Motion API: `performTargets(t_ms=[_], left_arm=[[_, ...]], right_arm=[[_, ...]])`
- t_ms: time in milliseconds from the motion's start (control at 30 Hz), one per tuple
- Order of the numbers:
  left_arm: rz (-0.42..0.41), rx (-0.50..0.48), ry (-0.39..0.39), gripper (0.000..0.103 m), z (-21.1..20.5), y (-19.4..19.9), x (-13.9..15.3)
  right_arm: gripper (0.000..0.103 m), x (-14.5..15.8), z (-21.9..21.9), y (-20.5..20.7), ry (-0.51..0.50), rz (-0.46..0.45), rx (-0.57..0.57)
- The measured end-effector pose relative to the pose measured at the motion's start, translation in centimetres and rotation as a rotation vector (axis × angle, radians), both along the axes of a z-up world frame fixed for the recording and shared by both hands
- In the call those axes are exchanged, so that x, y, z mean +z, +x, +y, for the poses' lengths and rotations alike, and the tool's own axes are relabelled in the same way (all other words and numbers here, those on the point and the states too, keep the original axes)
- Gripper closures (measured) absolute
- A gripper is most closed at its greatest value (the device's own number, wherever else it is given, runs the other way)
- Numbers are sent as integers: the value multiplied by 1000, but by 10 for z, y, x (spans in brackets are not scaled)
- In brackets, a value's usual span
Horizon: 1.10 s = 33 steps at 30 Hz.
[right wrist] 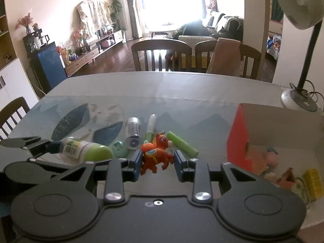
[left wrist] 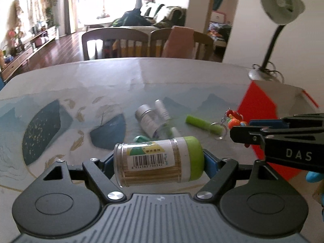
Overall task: Organize rigid objects
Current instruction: 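Carry the toothpick jar and orange keychain over the cardboard box with both tools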
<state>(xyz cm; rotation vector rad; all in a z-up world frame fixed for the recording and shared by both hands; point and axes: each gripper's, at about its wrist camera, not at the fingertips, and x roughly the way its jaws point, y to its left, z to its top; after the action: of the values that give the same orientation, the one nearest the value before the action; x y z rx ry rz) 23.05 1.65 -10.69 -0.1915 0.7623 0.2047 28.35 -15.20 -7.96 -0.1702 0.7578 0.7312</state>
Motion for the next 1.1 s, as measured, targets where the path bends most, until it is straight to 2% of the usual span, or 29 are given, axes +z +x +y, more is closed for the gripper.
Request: performTargets(t_ms=[233, 633, 867, 1100], left_arm=[[-13, -77, 0, 19, -16, -8, 35], [-38, -241, -23, 19, -58, -1, 80], [-58, -340, -8, 19, -98, 14, 97], [-35, -424, -10, 19, -139, 36, 100]], right_arm=[[71, 30, -25, -15, 23, -26, -50], [71, 63, -82, -19, 68, -84, -175], [71, 66, -119, -9, 71, -101, -241], [71, 63, -155, 7, 58, -116, -299]])
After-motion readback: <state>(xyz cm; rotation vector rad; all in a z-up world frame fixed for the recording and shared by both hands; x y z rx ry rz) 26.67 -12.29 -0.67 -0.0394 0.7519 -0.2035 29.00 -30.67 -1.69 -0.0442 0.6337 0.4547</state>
